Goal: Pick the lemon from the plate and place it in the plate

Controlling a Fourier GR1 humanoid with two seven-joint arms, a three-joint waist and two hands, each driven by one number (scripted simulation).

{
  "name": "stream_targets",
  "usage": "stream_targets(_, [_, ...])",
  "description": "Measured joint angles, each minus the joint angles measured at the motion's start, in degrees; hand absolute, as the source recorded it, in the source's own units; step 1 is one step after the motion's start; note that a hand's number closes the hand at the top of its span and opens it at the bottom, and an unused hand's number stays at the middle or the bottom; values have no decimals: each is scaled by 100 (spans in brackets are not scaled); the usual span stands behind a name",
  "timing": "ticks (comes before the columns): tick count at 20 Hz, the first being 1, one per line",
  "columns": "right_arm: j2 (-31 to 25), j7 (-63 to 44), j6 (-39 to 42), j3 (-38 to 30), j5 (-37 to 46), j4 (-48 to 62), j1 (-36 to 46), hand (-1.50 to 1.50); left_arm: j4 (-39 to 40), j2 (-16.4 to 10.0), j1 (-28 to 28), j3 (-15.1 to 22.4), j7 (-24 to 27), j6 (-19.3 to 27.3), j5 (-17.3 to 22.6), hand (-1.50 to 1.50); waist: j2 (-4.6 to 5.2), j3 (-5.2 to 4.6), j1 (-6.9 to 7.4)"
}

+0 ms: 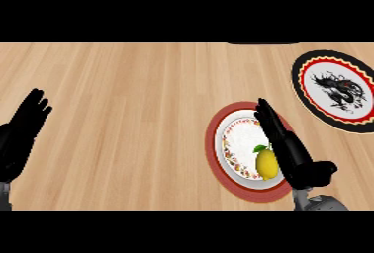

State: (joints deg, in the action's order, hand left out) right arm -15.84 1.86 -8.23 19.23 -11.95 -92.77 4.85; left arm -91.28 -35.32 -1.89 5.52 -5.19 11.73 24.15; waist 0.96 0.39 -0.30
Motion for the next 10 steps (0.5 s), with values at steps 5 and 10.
stream_targets(5, [-760, -570, -328, -663, 486, -343, 570, 150, 340, 422, 190, 361, -187, 106, -106, 0, -73, -43, -56])
stream_targets(10, [-2066, -1081, -939, -1330, 1857, -36, 854, -150, 486, 863, 356, 696, -366, 148, -10, 0, -94, -110, -219])
